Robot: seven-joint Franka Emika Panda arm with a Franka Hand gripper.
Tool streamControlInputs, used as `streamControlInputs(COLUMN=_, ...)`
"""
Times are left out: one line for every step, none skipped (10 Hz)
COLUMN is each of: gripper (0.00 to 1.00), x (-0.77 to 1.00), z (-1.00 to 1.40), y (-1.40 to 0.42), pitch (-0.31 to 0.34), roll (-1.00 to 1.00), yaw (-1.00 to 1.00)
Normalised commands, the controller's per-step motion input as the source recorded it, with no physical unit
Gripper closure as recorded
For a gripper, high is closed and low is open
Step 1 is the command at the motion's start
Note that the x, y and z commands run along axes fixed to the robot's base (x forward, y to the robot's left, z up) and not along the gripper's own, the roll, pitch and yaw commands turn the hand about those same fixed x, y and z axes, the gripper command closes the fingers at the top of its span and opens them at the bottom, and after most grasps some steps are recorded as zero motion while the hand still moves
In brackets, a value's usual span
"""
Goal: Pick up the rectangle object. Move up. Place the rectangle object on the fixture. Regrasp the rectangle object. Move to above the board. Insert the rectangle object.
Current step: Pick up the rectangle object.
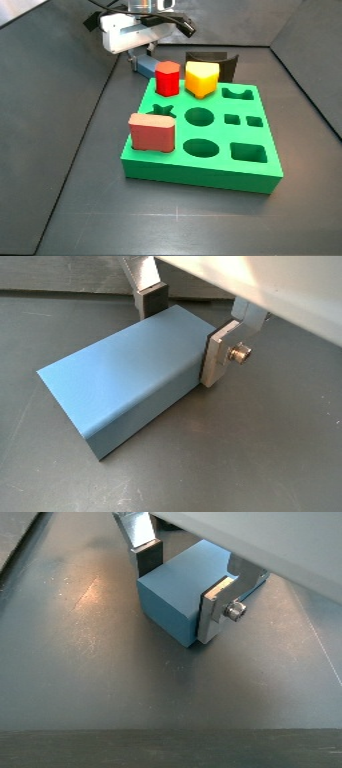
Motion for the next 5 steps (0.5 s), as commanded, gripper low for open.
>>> streamControlInputs(gripper=1.0, x=0.0, z=0.0, y=0.0, pitch=0.0, roll=0.0, yaw=0.0)
streamControlInputs(gripper=1.0, x=0.0, z=0.0, y=0.0, pitch=0.0, roll=0.0, yaw=0.0)
streamControlInputs(gripper=1.0, x=0.0, z=0.0, y=0.0, pitch=0.0, roll=0.0, yaw=0.0)
streamControlInputs(gripper=1.0, x=0.0, z=0.0, y=0.0, pitch=0.0, roll=0.0, yaw=0.0)
streamControlInputs(gripper=1.0, x=0.0, z=0.0, y=0.0, pitch=0.0, roll=0.0, yaw=0.0)
